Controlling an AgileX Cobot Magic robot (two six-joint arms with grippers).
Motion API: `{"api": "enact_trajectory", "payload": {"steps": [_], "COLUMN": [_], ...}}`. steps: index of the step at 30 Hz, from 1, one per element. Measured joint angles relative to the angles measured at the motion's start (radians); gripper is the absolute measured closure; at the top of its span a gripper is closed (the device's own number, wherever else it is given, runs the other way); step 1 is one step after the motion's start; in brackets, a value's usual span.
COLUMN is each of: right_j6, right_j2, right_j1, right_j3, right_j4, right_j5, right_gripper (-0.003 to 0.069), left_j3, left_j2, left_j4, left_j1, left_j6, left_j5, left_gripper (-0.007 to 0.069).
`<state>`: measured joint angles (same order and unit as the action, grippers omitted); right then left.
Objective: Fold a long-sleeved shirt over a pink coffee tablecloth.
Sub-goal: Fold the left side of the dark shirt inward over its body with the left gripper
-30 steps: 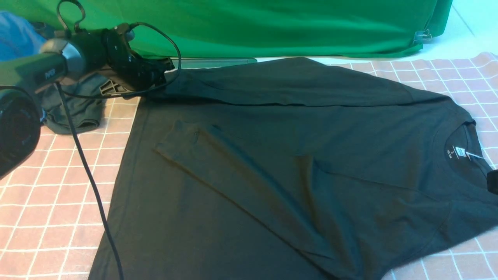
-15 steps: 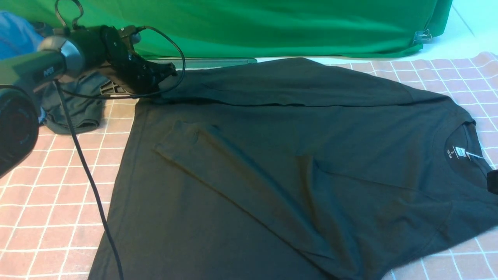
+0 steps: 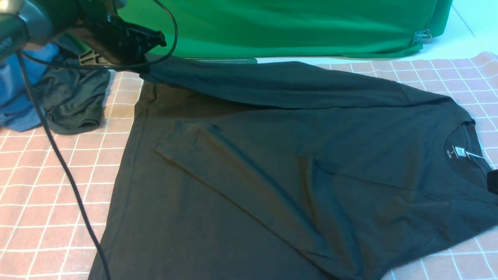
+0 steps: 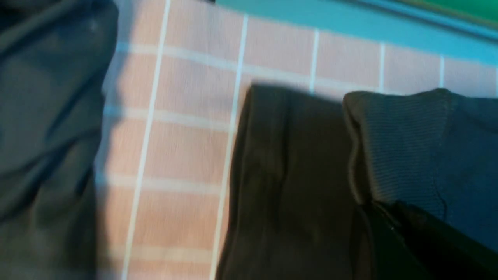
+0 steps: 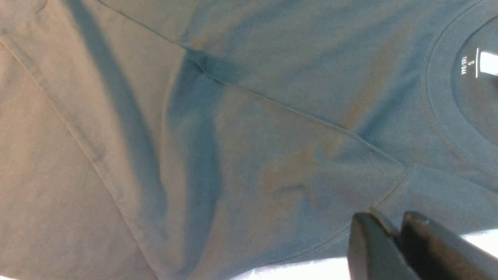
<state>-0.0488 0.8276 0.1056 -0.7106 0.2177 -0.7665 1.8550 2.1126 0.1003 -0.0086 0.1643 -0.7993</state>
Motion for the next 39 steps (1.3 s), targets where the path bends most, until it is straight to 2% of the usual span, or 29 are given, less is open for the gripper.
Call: {"api": "enact_trajectory", "payload": {"steps": [9, 17, 26, 39], "right_j6": [0.0, 0.0, 0.0, 0.0], "right_j2": [0.0, 0.0, 0.0, 0.004], "right_j1": [0.0, 0.0, 0.0, 0.0], "right_j3": [0.0, 0.0, 0.0, 0.0], "right_j4": [-0.008, -0.011, -0.019, -0.026], "right_j5": [0.014, 0.042, 0.078, 0.08], "right_gripper": [0.0515, 0.0515, 0.0515, 0.0513], "left_j3": [-0.022, -0.212, -0.459, -0.506], "left_j2": [-0.126, -0.266, -0.394, -0.42], "left_j4": [0.018, 0.026, 0.037, 0.038], "left_j1": [0.0, 0.0, 0.0, 0.0], "left_j6": [0.0, 0.014, 0.047, 0.082], "left_j5": [-0.271, -0.287, -0.238, -0.269], "left_gripper": [0.0596, 0.0596, 0.0596, 0.0596]}}
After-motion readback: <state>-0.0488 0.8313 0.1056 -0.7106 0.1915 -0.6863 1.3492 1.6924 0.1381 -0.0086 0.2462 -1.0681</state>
